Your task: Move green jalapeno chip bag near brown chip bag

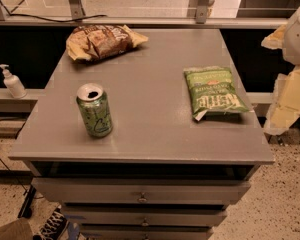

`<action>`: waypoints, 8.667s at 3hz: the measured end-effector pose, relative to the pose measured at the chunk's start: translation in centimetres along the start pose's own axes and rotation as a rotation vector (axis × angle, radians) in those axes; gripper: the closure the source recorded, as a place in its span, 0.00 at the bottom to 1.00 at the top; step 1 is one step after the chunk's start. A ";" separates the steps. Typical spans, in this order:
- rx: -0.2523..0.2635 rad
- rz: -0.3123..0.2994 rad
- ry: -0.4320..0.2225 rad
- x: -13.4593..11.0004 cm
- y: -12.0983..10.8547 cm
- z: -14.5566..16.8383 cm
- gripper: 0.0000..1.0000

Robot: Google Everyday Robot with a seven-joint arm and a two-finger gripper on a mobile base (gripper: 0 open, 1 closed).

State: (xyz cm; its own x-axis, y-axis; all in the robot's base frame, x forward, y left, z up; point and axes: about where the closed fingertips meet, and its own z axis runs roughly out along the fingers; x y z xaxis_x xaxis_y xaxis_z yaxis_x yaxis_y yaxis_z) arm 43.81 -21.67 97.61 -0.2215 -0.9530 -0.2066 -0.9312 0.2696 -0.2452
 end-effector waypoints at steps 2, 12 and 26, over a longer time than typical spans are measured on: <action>0.045 -0.049 -0.026 -0.1 -1.3 0.8 0.00; 0.075 -0.115 -0.162 -5.4 -12.3 11.6 1.00; -0.067 -0.197 -0.583 -25.6 -21.8 21.1 0.00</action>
Offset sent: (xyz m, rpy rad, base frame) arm 0.0445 -0.0046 -0.0186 0.0023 -0.1574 0.1363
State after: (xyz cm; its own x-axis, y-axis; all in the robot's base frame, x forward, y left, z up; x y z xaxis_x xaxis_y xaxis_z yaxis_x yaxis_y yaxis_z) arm 75.88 -0.22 88.23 0.1331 -0.7467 -0.6517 -0.9588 0.0694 -0.2754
